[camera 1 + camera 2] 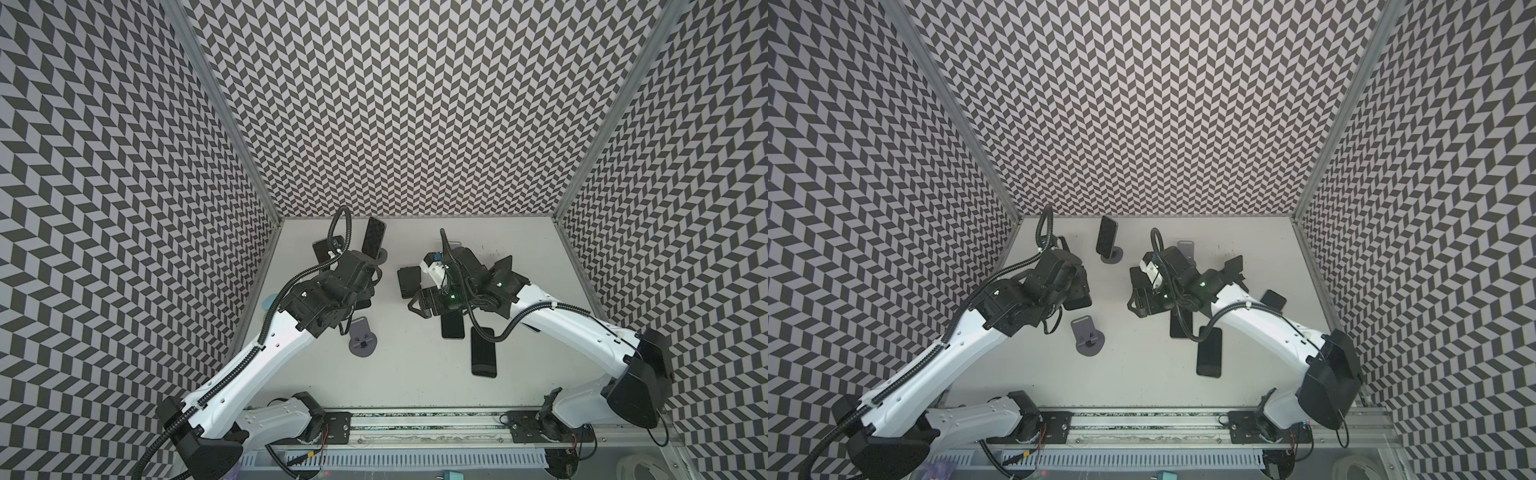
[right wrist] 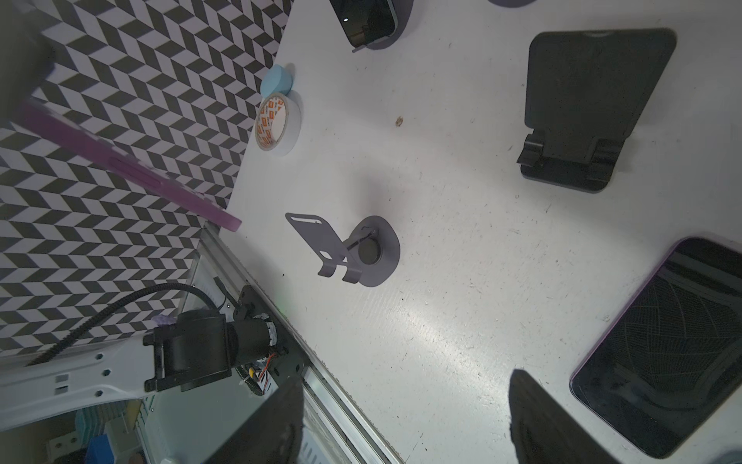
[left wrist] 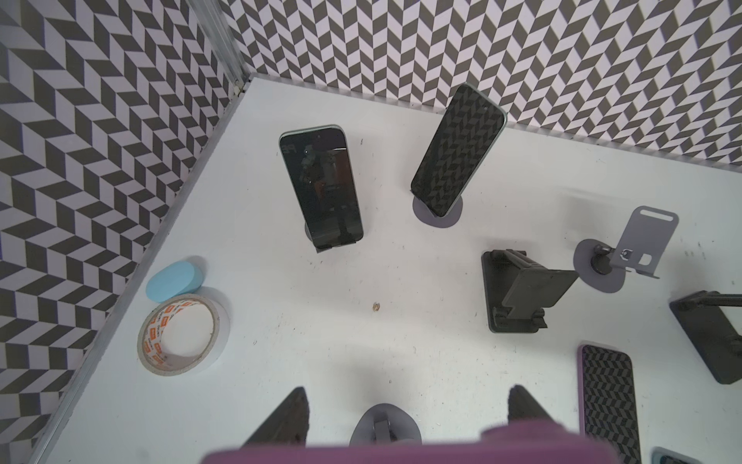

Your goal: Remove the phone from the phone stand

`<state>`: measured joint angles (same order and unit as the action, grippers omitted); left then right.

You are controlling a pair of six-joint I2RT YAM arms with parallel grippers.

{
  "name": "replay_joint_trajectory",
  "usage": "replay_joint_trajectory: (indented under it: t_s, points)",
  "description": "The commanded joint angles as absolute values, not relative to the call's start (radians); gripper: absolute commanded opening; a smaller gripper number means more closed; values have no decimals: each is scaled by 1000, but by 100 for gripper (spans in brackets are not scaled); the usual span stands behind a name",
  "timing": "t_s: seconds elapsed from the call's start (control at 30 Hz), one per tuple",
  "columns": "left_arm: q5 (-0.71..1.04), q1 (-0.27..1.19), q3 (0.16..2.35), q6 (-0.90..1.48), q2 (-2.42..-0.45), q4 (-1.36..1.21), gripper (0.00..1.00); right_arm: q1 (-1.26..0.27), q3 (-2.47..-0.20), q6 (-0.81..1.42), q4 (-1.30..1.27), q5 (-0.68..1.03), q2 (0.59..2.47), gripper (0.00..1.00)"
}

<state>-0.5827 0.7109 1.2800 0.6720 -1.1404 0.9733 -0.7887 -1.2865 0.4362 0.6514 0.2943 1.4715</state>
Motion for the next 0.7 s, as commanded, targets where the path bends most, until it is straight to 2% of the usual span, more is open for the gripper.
replay_joint_trajectory:
  t_s: [0.0,0.67]
  points:
    - [-614,712,1326,643,-1143,899,65,-780,-1325,432,635,280,1471,78]
    - [-571,740,1407,562,-1232,831,65,-752,-1311,466,658,215,1402,77]
